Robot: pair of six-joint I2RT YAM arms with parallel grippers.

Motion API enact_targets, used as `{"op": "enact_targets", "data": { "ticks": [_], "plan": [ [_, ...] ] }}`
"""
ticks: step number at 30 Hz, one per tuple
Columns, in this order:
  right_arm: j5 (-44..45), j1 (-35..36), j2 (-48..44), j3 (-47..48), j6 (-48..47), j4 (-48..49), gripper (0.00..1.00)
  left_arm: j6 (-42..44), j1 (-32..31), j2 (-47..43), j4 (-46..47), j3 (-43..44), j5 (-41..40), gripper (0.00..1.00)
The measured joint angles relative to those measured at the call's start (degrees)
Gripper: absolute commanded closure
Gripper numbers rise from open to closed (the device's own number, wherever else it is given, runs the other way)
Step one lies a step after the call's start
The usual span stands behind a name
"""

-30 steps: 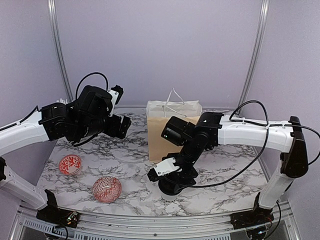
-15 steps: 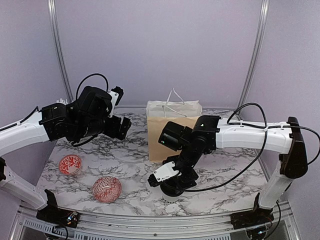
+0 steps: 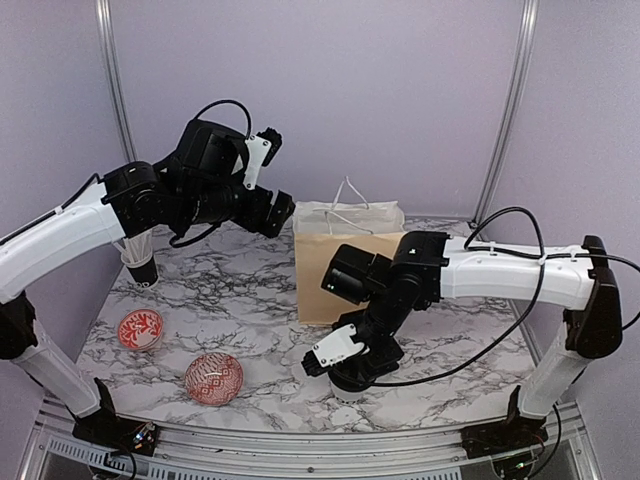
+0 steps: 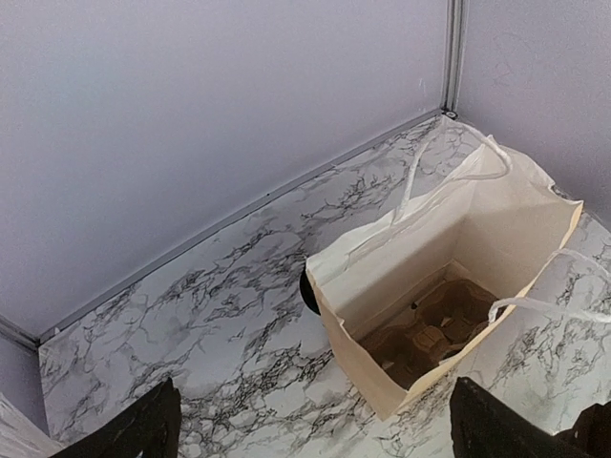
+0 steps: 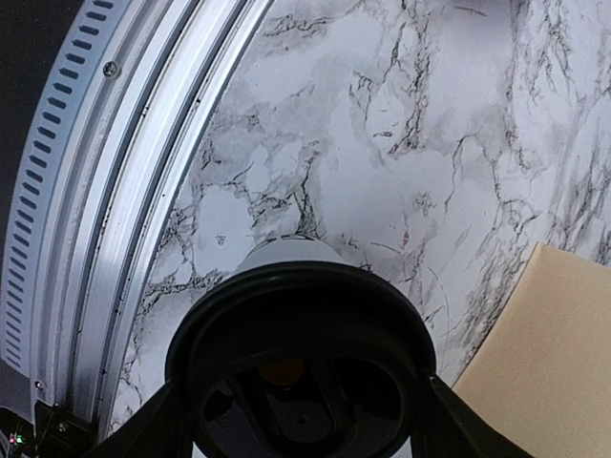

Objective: Pack the takeout coffee

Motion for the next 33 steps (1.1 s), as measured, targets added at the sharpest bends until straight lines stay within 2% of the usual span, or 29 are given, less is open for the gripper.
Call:
{"op": "enact_targets", "data": {
  "ticks": [4, 11, 16, 25, 33],
  "plan": [
    [-1.2, -1.9, -5.6, -2.7, -0.2, -0.7, 0.39, 5.4, 1.4, 4.6, 1.4, 5.1, 3.1, 0.03],
    [-6.7, -12.6, -16.8, -10.7, -1.3, -2.0, 0.39, 15.6, 3.7, 15.1, 2.4, 14.1, 13.7, 0.06],
    [-8.9, -17.9, -21.9, -16.7, -1.3, -3.0, 0.4, 21.9, 3.9, 22.1, 1.9, 20.9, 19.2, 0.12],
    [-12.7, -27.0, -30.4, -18.1, -1.3, -3.8, 0.4, 28.3, 6.2, 34.0, -0.6, 35.9, 26.3, 0.26],
    [-14.2, -34.6, -32.2, -17.8, -1.8, -4.9, 0.41, 29.6, 10.1, 37.7, -2.5, 38.6, 35.9, 0.32]
  ]
}}
